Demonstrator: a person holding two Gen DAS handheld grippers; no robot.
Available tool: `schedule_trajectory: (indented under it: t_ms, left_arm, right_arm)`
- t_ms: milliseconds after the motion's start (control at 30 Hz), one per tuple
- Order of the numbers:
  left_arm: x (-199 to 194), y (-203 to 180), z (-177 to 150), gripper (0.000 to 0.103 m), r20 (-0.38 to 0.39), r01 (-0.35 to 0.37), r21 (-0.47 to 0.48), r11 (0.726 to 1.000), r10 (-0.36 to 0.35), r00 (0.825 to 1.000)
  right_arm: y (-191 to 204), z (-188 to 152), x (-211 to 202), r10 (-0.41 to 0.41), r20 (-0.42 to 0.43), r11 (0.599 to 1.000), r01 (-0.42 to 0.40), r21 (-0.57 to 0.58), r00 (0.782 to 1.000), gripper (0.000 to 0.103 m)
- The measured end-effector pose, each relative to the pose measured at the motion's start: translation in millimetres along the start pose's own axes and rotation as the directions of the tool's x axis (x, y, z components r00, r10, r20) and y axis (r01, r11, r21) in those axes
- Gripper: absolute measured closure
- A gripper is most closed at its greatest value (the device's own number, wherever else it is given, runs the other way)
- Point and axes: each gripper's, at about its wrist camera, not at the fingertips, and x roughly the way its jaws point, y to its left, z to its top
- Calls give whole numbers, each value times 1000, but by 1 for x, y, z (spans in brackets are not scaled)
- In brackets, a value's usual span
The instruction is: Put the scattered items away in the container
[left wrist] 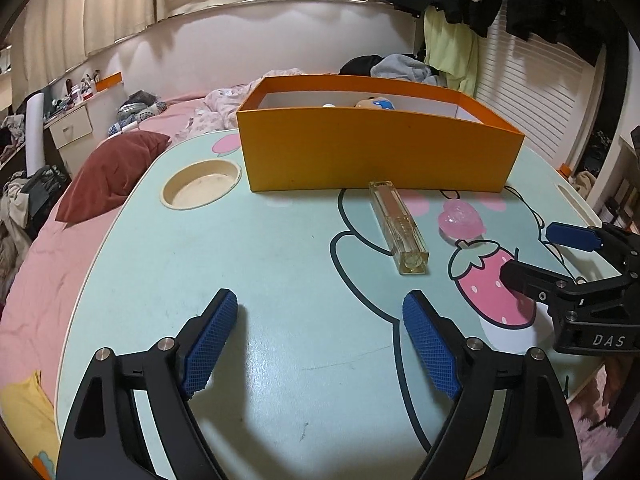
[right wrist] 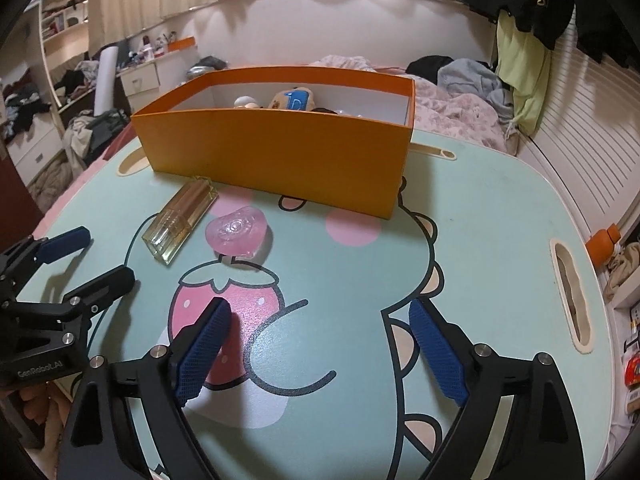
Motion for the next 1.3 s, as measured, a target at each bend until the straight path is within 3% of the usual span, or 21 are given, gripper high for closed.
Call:
schedule_trajectory:
  t_ms: [433, 600, 700, 800, 900, 967, 1033, 1133, 1200, 1300]
  left_arm:
    - [0, 0, 0, 18, -4, 3, -4, 1000, -3, 1000]
    - [-9, 0, 10, 18, 11, 111, -21, 994, -111, 994]
    - [-13, -8, 26, 18, 57, 68, 38, 997, -70, 996]
    - [-5, -17, 40, 28, 38, 60, 63, 996, -63, 997]
    - [7, -27, 51, 30, -3, 100, 73, 992, -100, 995]
    - [19, -35, 57, 38, -38, 109, 81, 991, -107, 994]
    - [30, -41, 59, 58, -66, 107, 94, 990, -101, 993]
    - [45, -39, 58, 76, -97, 108, 69, 992, -102, 990]
    - [44, -38, 57, 83, -85, 111, 77, 991, -105, 991]
    - [42, -34, 57, 84, -78, 148, 72, 986, -142, 987]
  right_arm:
    - [-2, 0, -2, 51, 13, 999, -52, 7, 999, 12]
    - [-7, 0, -5, 82, 26, 996, -83, 40, 996, 12]
    - [-7, 1, -6, 89, 30, 995, -91, 46, 996, 12]
    - [-9, 1, -7, 103, 36, 993, -105, 60, 994, 12]
    - [-11, 0, -8, 113, 40, 991, -115, 69, 993, 12]
    - [-12, 0, -8, 116, 41, 990, -118, 72, 992, 12]
    - [-12, 0, -9, 118, 42, 990, -121, 74, 992, 12]
    - [-13, 0, -9, 120, 44, 989, -123, 78, 992, 12]
    - [-13, 0, -9, 120, 45, 989, -123, 81, 992, 12]
    - [-12, 1, -8, 108, 42, 991, -111, 78, 993, 12]
